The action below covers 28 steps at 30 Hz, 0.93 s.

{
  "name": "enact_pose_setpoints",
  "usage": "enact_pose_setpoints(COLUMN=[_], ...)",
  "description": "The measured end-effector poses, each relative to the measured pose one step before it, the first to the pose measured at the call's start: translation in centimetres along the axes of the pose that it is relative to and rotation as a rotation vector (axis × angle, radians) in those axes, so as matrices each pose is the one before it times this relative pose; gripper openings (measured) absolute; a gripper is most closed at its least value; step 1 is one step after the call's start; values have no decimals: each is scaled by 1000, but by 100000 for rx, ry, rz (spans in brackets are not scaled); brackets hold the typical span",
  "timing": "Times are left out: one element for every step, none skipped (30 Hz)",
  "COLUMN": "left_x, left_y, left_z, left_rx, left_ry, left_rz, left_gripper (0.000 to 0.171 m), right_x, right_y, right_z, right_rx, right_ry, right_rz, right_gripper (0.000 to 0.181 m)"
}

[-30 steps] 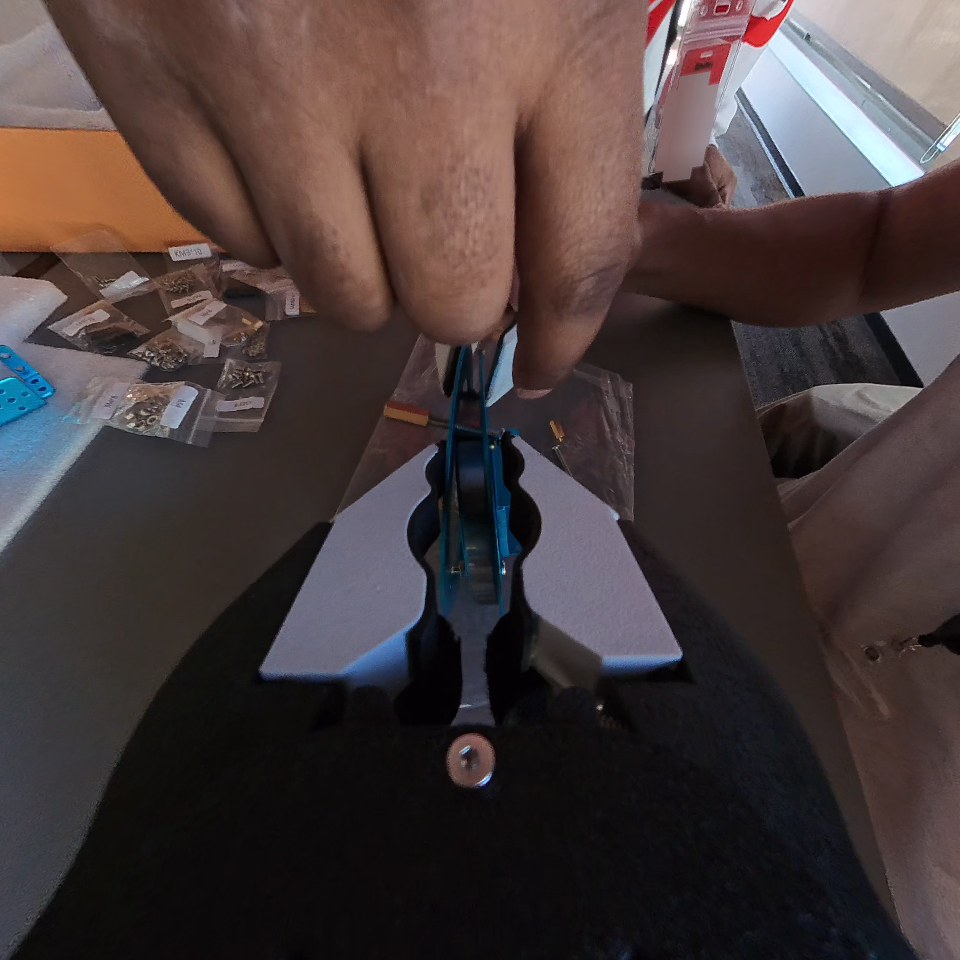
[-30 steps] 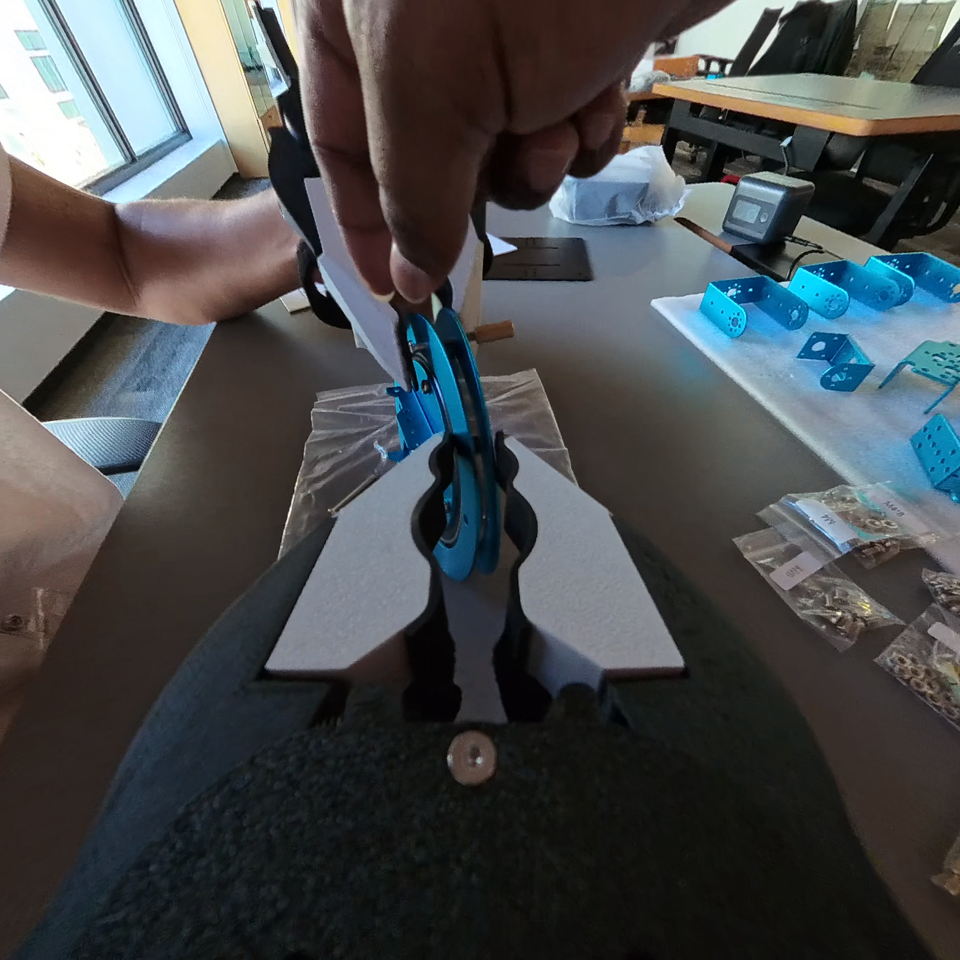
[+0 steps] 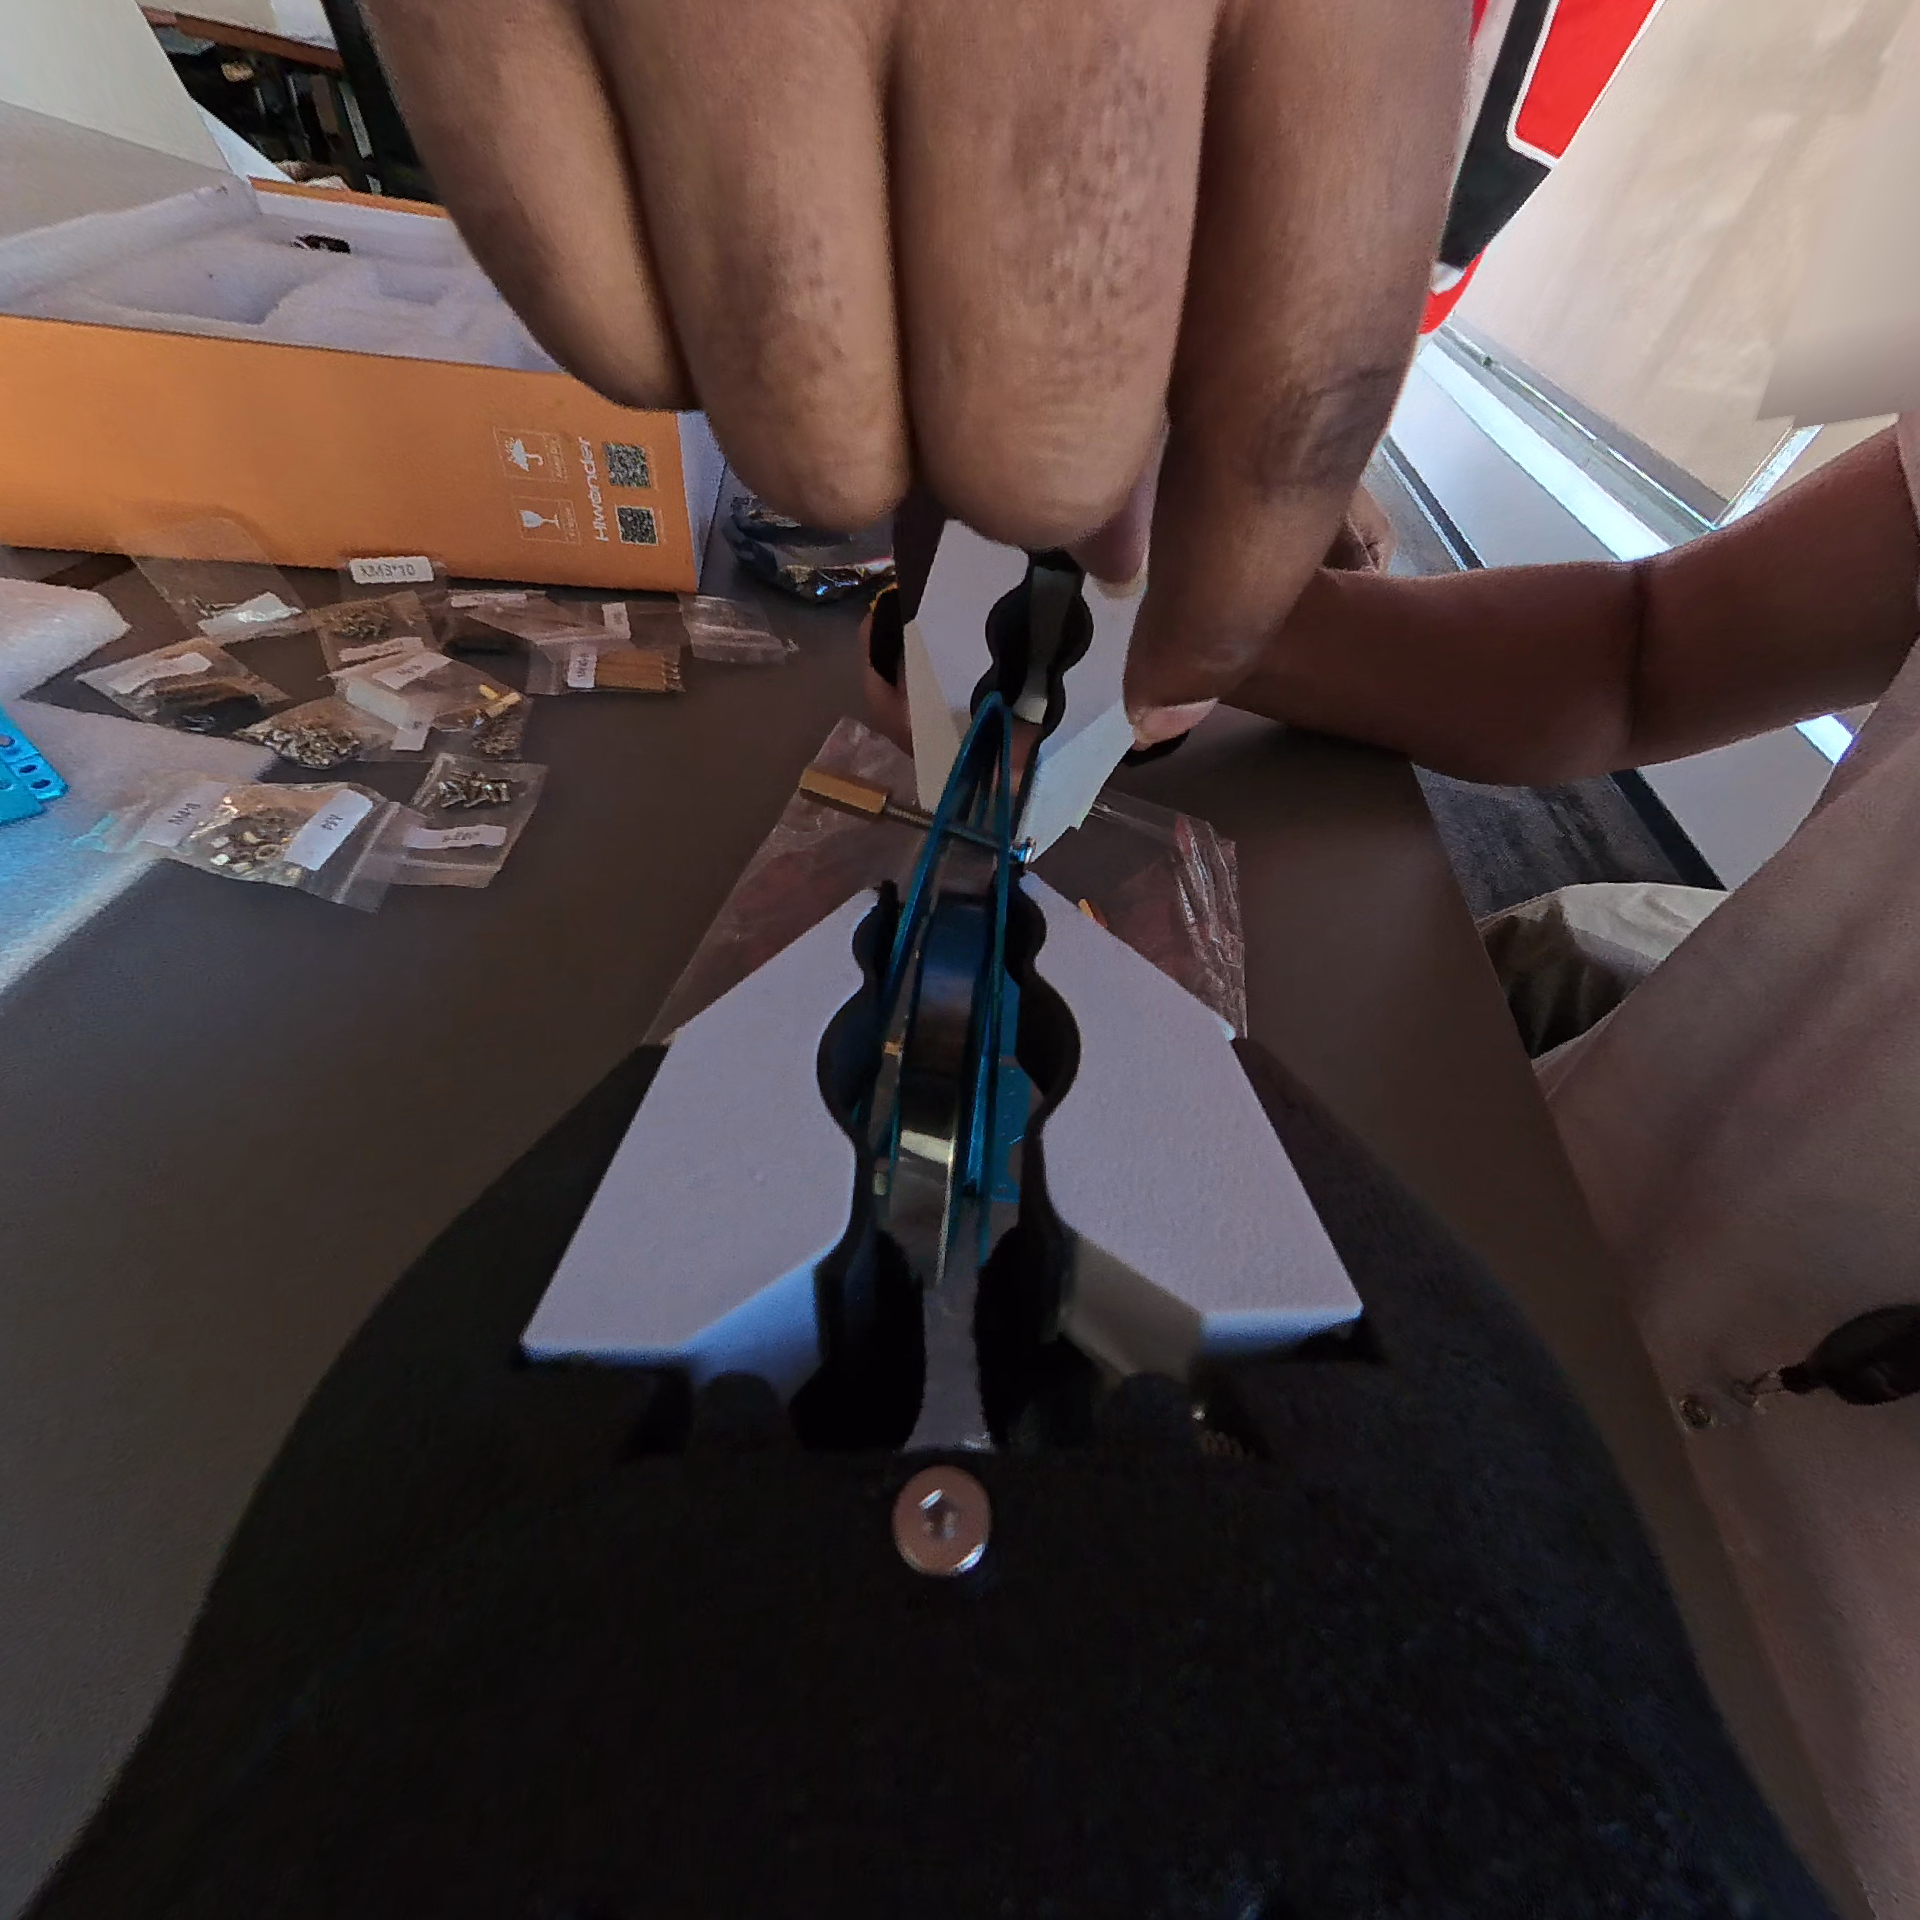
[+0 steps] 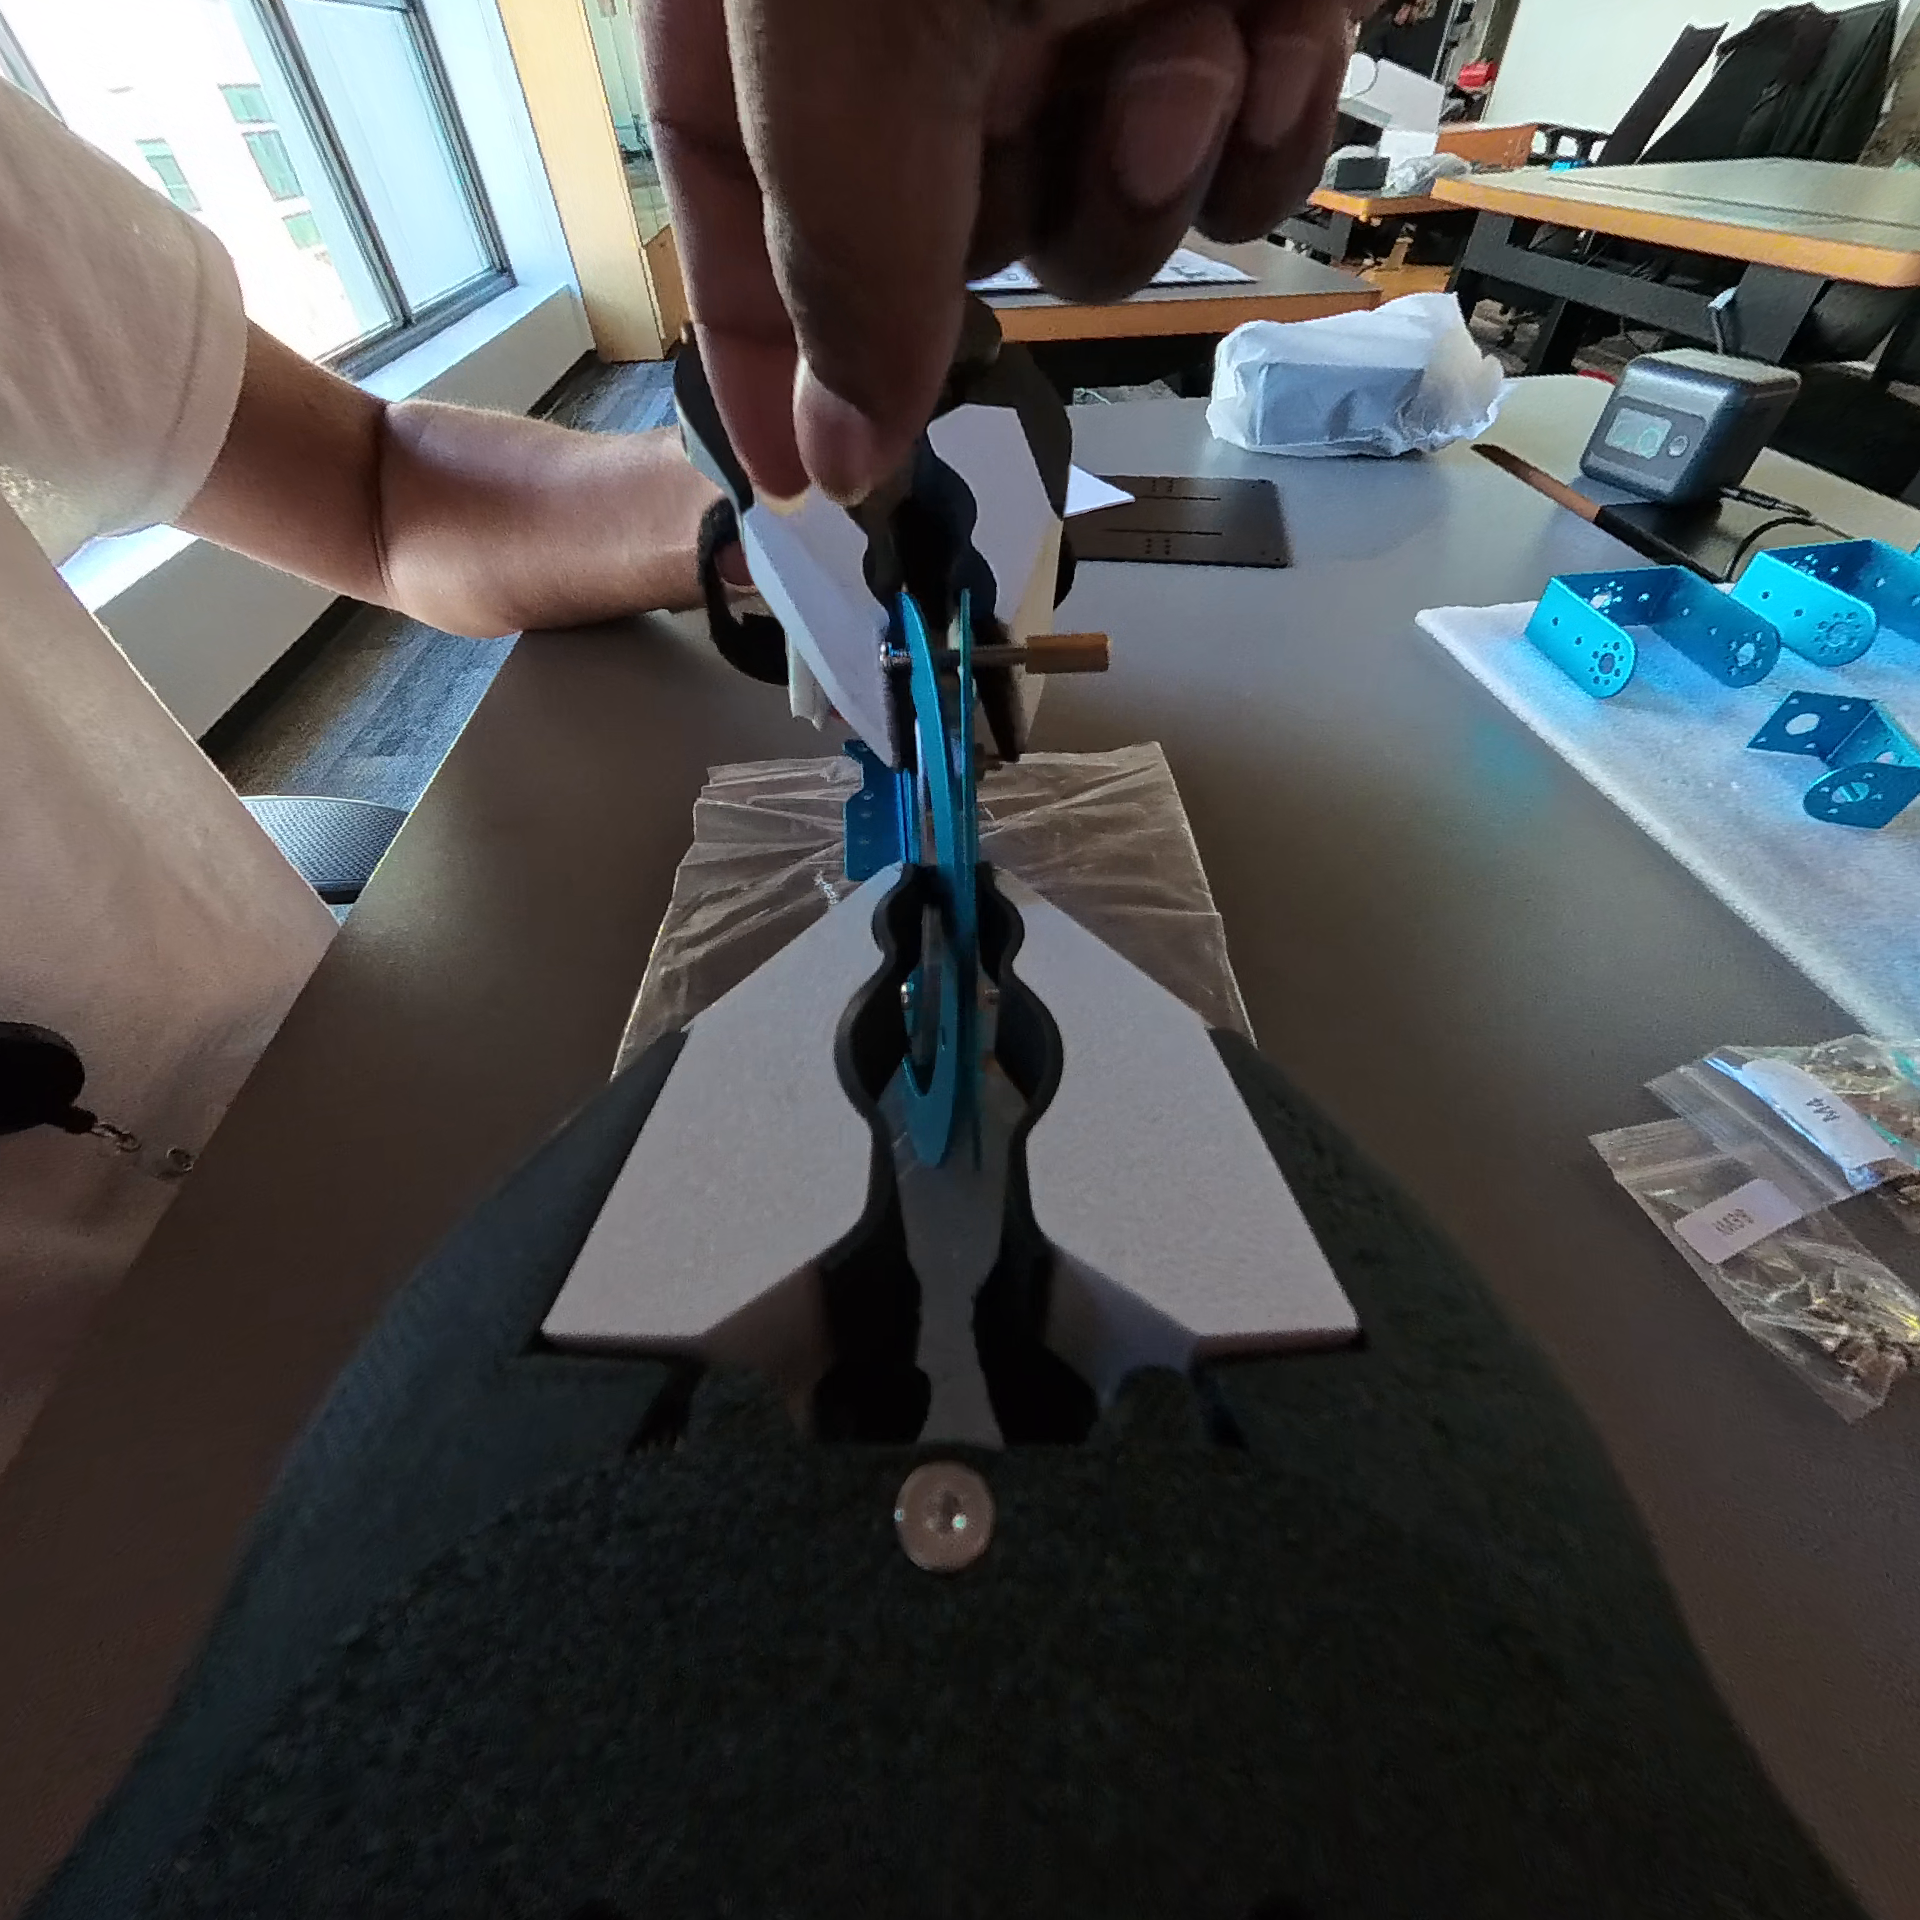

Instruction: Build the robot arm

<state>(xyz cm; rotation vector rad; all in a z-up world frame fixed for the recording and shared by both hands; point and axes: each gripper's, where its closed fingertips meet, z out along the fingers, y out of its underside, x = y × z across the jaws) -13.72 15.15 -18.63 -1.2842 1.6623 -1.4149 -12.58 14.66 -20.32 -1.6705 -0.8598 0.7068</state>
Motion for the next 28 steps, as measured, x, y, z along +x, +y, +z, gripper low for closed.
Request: enact_pose_setpoints(left_x=[28,76,99,64,24,-23,-47,-24,2,-9,-16,-68,-116,-195,-225,-118,-19,-13,-21,-14,9,5,-25,-47,21,88,76,7], left_y=[0,8,4,30,37,54,67,98,87,73,34,17,-8,6,25,26,15,4,-26,-50,-72,-1,209,319,235,117,75,121], left_z=[-10,-21,-72,-78,-82,-87,-116,-124,-107,-77,-28,2,24,28,14,-1,1,4,17,36,2,-30,-17,-31,-39,-43,-20,0], left_rx=[29,17,-5,-157,-249,-409,-636,-711,-579,-283,-10,114,86,-133,-450,-606,-478,-213,84,441,800,426,-716,-1208,-676,-60,-78,-543], left_ry=[-19,301,507,365,204,63,-5,266,417,294,312,157,-150,-670,-869,-190,216,-130,-431,-518,-441,-282,-229,50,832,1491,1420,903], left_rz=[707,1027,1407,1284,917,803,769,686,432,6,-361,-686,-627,-511,-685,-816,-604,112,754,1151,1337,1297,1018,599,79,-708,-1198,-1149], left_gripper=[19,19,18,19,19,19,19,19,19,19,19,19,19,19,19,19,19,19,19,20,21,21,22,22,23,22,22,22], right_x=[-12,-49,-108,-59,-21,-21,5,-17,-9,-7,-79,-155,-5,235,260,256,205,33,-5,-80,-33,114,140,36,-31,-55,-64,-15], right_y=[0,-13,-37,-43,-37,-39,-46,-54,-57,-39,-74,-201,-113,22,-97,-5,5,-7,54,99,173,244,345,335,194,21,-7,-51], right_z=[9,-3,12,19,18,12,13,12,23,24,53,146,233,238,164,106,20,17,-55,-198,-301,-370,-351,-215,-87,-4,28,1], right_rx=[-264,-125,127,153,103,124,174,326,331,270,494,977,-157,-1122,-147,-912,-1117,-1205,-1398,-1020,-56,890,767,466,938,903,-492,-494], right_ry=[37,-53,-321,-47,45,-121,-134,-274,-81,86,-273,-1057,-351,847,799,596,128,-914,-982,-1778,-2150,-1738,-1613,-1704,-1408,-834,-413,7], right_rz=[-283,-401,-210,-249,-289,-27,287,281,279,392,749,1277,1242,729,733,1049,912,963,1122,589,1161,1676,1488,1633,1085,185,-740,-1447], right_gripper=[9,9,9,9,9,8,8,8,8,8,9,13,17,17,17,15,11,10,10,9,9,9,9,9,9,9,9,9])
